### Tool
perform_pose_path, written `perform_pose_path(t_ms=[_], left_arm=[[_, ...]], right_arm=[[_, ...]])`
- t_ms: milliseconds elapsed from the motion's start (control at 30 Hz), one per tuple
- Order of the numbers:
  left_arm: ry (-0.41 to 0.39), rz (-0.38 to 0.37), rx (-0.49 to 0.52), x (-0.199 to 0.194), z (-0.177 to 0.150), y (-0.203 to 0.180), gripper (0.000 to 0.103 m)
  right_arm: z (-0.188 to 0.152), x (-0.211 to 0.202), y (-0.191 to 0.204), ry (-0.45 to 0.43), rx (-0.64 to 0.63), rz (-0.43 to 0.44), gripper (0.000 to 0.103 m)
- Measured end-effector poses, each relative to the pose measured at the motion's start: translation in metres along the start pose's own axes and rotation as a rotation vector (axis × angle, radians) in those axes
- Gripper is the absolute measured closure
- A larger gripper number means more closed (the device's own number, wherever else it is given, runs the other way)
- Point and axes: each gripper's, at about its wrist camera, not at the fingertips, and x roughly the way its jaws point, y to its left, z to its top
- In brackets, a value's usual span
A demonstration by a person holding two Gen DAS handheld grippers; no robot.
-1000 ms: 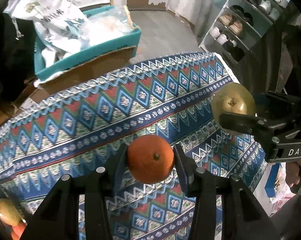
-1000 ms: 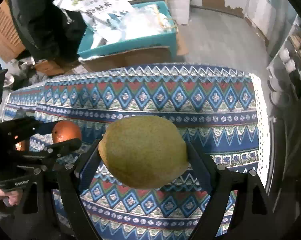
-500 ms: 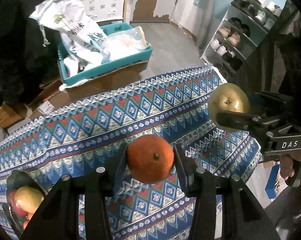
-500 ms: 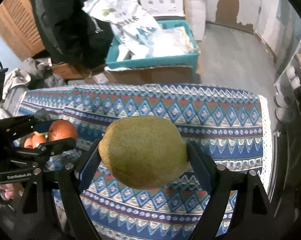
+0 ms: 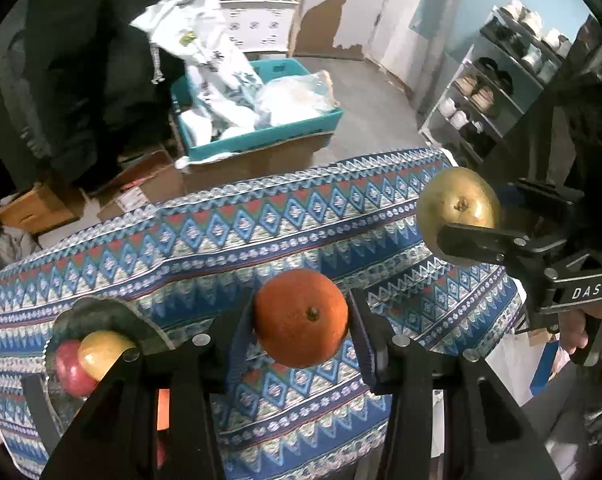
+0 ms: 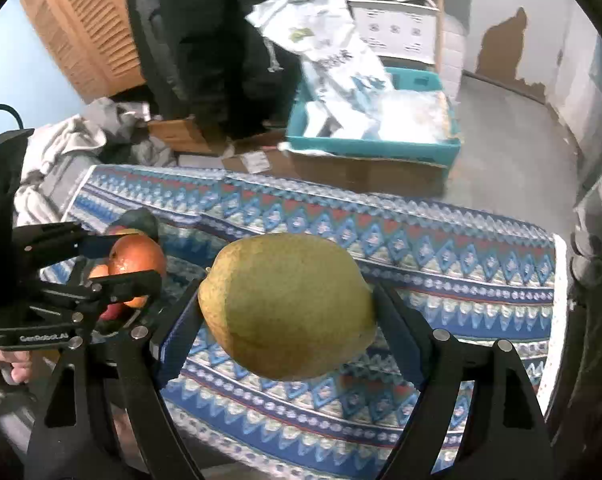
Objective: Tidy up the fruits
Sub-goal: 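Carry the tangerine and the pear over to the glass bowl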
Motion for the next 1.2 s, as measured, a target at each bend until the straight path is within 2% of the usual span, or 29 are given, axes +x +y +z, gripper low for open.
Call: perform_pose_path(t_ms=[267, 733, 900, 1200], left_arm=[[-0.011, 0.031, -0.038, -0.025, -0.017, 0.037, 0.056], [-0.028, 0.074, -0.148, -0.055, -0.05, 0.115, 0.056], [-0.028, 0.101, -0.171, -0.058, -0.065, 0.138, 0.056], [0.015, 0.119, -0.233, -0.045, -0.093, 0.178, 0.056]], right_arm=[[0.016, 0.005, 0.046, 0.002, -0.05, 0.07, 0.02], [0.028, 0.039, 0.119, 0.068, -0.155, 0.145, 0.02], [0.029, 0.052, 0.141, 0.094, -0.178, 0.163, 0.02], [0.035, 0.081, 0.185, 0.145, -0.225, 0.202, 0.02]])
